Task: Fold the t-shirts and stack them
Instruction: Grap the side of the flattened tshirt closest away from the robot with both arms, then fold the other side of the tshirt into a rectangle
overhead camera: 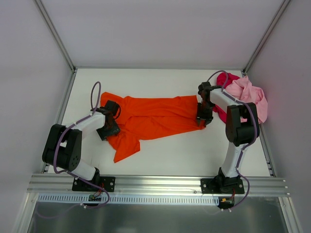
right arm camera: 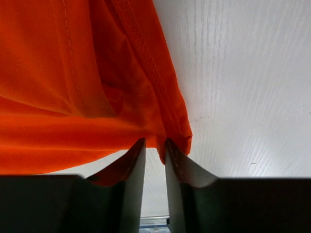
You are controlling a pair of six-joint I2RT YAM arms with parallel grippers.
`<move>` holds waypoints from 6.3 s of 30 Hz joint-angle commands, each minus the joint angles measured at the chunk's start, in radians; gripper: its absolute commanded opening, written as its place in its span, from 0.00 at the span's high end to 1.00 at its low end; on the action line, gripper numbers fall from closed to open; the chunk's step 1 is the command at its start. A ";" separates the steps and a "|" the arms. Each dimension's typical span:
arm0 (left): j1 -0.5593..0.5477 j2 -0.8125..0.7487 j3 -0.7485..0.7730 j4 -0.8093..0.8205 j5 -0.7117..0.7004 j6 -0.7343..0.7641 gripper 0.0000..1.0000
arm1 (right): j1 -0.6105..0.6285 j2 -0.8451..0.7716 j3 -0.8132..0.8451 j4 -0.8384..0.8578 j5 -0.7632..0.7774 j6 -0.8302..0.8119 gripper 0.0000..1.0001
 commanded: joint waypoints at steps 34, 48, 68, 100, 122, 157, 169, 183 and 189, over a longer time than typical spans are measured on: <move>0.113 -0.150 0.268 -0.094 -0.132 0.049 1.00 | -0.058 0.084 0.362 -0.198 0.147 0.059 0.99; 0.208 -0.205 0.311 -0.121 -0.153 0.089 1.00 | -0.104 0.122 0.440 -0.219 0.181 0.077 0.99; 0.215 0.103 0.563 -0.051 -0.107 0.178 1.00 | -0.099 0.242 0.686 -0.170 0.037 0.068 0.99; 0.240 0.471 0.963 -0.135 -0.161 0.259 1.00 | -0.099 0.434 0.925 -0.070 0.087 -0.018 0.99; 0.241 0.527 0.943 -0.143 -0.127 0.261 1.00 | -0.087 0.360 0.950 0.350 -0.337 -0.101 0.99; 0.163 0.327 0.905 -0.049 -0.003 0.249 0.09 | -0.013 0.282 0.883 0.151 -0.303 -0.220 0.32; -0.015 0.406 0.865 -0.039 0.240 0.286 0.12 | 0.074 0.398 0.914 0.105 -0.494 -0.127 0.36; -0.048 0.353 0.698 -0.059 0.252 0.255 0.13 | 0.073 0.498 0.987 0.184 -0.486 -0.088 0.35; -0.067 0.304 0.612 -0.066 0.223 0.255 0.14 | 0.060 0.503 0.982 0.255 -0.450 -0.096 0.34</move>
